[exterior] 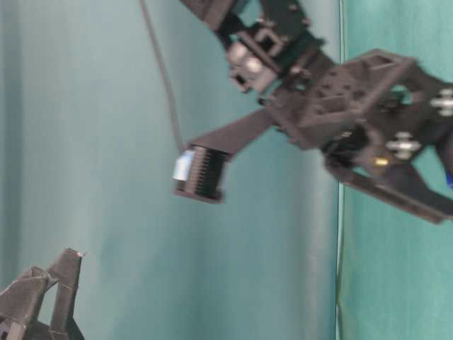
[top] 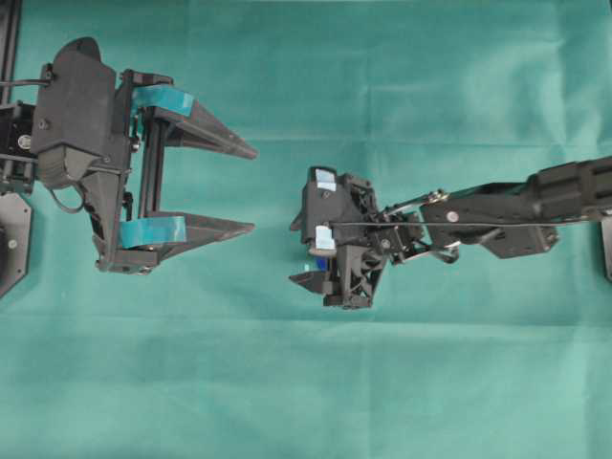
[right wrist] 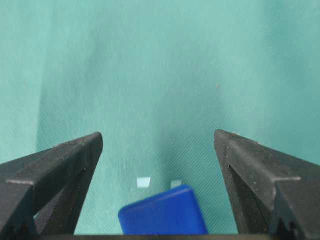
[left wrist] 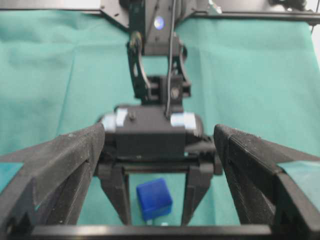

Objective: Handover the blue block to the right arm after grasping it with the left arm, then place it in the designated position.
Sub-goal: 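Open the right gripper to release the cube and lift away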

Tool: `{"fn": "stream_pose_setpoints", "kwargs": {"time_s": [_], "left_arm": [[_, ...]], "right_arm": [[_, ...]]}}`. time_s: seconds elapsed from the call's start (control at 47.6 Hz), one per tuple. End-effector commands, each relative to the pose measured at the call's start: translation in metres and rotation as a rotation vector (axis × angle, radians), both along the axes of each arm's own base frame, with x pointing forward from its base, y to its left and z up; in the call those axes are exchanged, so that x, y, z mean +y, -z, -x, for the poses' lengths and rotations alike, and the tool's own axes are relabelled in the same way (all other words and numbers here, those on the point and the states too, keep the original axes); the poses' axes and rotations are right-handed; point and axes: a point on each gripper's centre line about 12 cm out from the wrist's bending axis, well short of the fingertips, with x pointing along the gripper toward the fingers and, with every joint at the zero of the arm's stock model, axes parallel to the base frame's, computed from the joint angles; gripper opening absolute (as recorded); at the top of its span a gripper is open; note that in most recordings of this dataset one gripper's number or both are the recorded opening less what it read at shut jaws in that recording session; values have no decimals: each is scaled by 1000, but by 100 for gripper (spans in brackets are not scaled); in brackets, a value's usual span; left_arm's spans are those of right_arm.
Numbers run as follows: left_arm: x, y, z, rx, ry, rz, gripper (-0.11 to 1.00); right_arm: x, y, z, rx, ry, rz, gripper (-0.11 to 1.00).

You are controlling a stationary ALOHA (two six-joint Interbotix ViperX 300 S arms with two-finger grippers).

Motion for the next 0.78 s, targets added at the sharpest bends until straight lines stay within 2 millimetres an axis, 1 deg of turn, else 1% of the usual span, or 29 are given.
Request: {"fn": "stream_pose_setpoints", "kwargs": {"time_s": [0.0, 0.105, 0.357, 0.588, 0.756], "left_arm": [[0, -14, 0, -40, 0, 1, 100], [0, -14, 0, -38, -1, 1, 100], [0, -14, 0, -40, 0, -1, 100], [0, -14, 0, -40, -1, -1, 100], [0, -14, -1, -40, -1, -1, 100]], "right_arm": [[-2, -40, -1, -65, 13, 17, 91], [-5, -60, 6, -70, 31, 37, 91], [-11, -116, 26, -129, 65, 79, 91], [-13, -152, 45, -161, 92, 105, 91], [-14, -173, 56, -194, 97, 127, 91]]}}
